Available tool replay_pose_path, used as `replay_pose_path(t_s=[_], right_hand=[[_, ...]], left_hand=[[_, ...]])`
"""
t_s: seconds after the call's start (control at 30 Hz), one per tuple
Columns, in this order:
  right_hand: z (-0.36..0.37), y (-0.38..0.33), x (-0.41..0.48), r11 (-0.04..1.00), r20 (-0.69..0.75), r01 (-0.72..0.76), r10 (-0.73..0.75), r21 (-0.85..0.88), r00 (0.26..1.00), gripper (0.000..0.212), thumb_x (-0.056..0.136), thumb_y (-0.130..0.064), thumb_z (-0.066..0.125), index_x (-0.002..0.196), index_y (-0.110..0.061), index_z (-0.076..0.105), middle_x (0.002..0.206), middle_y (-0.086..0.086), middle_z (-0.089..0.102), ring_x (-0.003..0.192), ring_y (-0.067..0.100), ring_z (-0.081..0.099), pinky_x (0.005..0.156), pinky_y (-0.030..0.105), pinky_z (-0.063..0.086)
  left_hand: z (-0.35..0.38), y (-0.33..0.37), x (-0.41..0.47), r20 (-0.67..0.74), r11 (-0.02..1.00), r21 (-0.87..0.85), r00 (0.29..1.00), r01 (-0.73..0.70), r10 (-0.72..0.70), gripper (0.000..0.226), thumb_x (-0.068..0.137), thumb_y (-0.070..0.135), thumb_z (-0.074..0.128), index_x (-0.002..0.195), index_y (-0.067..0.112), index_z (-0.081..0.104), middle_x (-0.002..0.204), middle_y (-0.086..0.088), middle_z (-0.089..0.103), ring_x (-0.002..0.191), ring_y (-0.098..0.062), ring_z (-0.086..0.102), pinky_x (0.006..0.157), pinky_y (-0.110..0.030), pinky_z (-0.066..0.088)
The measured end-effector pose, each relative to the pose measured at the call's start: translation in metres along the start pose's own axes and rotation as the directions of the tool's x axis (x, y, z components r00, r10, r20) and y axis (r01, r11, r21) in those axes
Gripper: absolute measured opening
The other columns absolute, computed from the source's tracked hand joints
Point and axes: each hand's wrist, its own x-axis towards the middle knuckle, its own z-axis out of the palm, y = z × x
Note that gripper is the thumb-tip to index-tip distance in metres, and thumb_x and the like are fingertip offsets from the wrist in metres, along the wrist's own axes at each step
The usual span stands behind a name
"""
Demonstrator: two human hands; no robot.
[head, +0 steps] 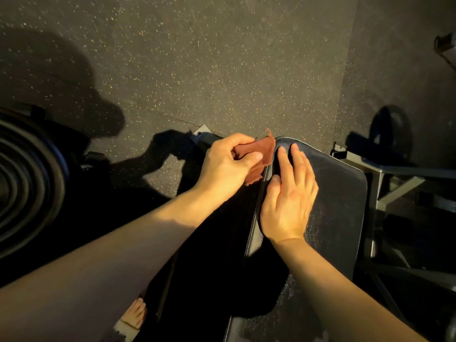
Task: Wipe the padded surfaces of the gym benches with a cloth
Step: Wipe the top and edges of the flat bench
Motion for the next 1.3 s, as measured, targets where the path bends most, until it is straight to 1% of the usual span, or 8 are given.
replay_pose_path(t_s=[0.23, 0.37, 0.53, 0.77, 1.0, 1.1, 1.23, 1.3], right_hand=[[-0.001, 0.0, 0.0, 1.0, 0.005, 0.0, 0.0, -0.001, 1.0, 0.055, 0.097, -0.023, 0.039, 0.151, -0.02, 0.046, 0.163, 0.0, 0.034, 0.151, 0.021, 0.027, 0.12, 0.045, 0.025], [-0.001, 0.001, 0.0, 1.0, 0.013, 0.001, -0.001, -0.004, 1.0, 0.055, 0.098, -0.026, 0.036, 0.152, -0.021, 0.044, 0.163, 0.0, 0.033, 0.151, 0.022, 0.027, 0.118, 0.048, 0.027], [0.001, 0.003, 0.0, 1.0, 0.009, 0.007, -0.007, 0.0, 1.0, 0.054, 0.1, -0.026, 0.037, 0.154, -0.021, 0.043, 0.164, -0.001, 0.033, 0.152, 0.02, 0.025, 0.12, 0.046, 0.025], [-0.001, 0.001, 0.0, 1.0, 0.012, -0.009, 0.009, 0.003, 1.0, 0.054, 0.099, -0.023, 0.038, 0.152, -0.021, 0.045, 0.164, -0.002, 0.033, 0.152, 0.019, 0.025, 0.12, 0.045, 0.024], [0.0, 0.003, -0.001, 1.0, 0.023, -0.002, 0.001, 0.008, 1.0, 0.054, 0.101, -0.028, 0.034, 0.154, -0.023, 0.042, 0.164, -0.002, 0.031, 0.152, 0.02, 0.025, 0.12, 0.045, 0.024], [0.0, 0.001, -0.001, 1.0, 0.018, -0.013, 0.013, 0.022, 1.0, 0.054, 0.1, -0.026, 0.035, 0.153, -0.022, 0.043, 0.164, -0.002, 0.032, 0.153, 0.019, 0.024, 0.121, 0.045, 0.022], [-0.002, 0.001, 0.0, 1.0, 0.037, -0.023, 0.022, 0.016, 0.999, 0.054, 0.099, -0.025, 0.038, 0.152, -0.021, 0.045, 0.164, -0.002, 0.033, 0.152, 0.02, 0.024, 0.12, 0.045, 0.024], [-0.005, 0.0, 0.001, 1.0, 0.055, -0.023, 0.023, 0.009, 0.998, 0.054, 0.098, -0.026, 0.038, 0.152, -0.021, 0.045, 0.163, -0.001, 0.034, 0.152, 0.021, 0.025, 0.12, 0.046, 0.025]], left_hand=[[-0.044, -0.038, -0.086, 0.382, 0.975, 0.209, 0.912, 0.074, -0.151, 0.022, 0.082, 0.009, 0.078, 0.099, 0.022, 0.076, 0.086, 0.012, 0.075, 0.082, 0.002, 0.069, 0.08, -0.018, 0.052], [-0.025, -0.014, -0.046, 0.247, 0.997, 0.079, 0.969, 0.01, -0.029, 0.017, 0.086, -0.006, 0.073, 0.097, 0.007, 0.075, 0.07, -0.001, 0.073, 0.058, -0.007, 0.066, 0.057, -0.022, 0.051], [0.002, 0.003, -0.005, 0.032, 0.998, -0.05, 0.999, 0.028, -0.027, 0.018, 0.089, 0.003, 0.073, 0.101, 0.016, 0.075, 0.078, -0.001, 0.076, 0.061, -0.008, 0.068, 0.056, -0.025, 0.052], [-0.047, -0.022, -0.09, 0.438, 0.966, 0.248, 0.881, 0.073, -0.179, 0.015, 0.083, 0.013, 0.075, 0.09, 0.026, 0.077, 0.079, 0.004, 0.076, 0.072, -0.003, 0.07, 0.068, -0.019, 0.053], [-0.007, 0.008, -0.027, 0.103, 0.989, 0.133, 0.993, -0.069, 0.055, 0.018, 0.09, 0.006, 0.072, 0.102, 0.019, 0.076, 0.087, 0.007, 0.076, 0.078, -0.006, 0.073, 0.068, -0.018, 0.055], [-0.015, -0.01, -0.057, 0.228, 0.996, 0.08, 0.972, 0.038, -0.055, 0.018, 0.09, 0.0, 0.068, 0.095, 0.015, 0.076, 0.081, 0.001, 0.076, 0.075, -0.017, 0.074, 0.067, -0.029, 0.059], [-0.049, -0.027, -0.087, 0.478, 0.914, 0.387, 0.821, 0.123, -0.313, 0.01, 0.072, 0.026, 0.069, 0.079, 0.028, 0.076, 0.076, 0.001, 0.075, 0.07, -0.004, 0.068, 0.071, -0.027, 0.054], [-0.052, -0.019, -0.079, 0.458, 0.883, 0.464, 0.835, 0.069, -0.306, 0.012, 0.07, 0.026, 0.067, 0.077, 0.027, 0.076, 0.073, 0.006, 0.074, 0.067, 0.001, 0.065, 0.067, -0.022, 0.053]])
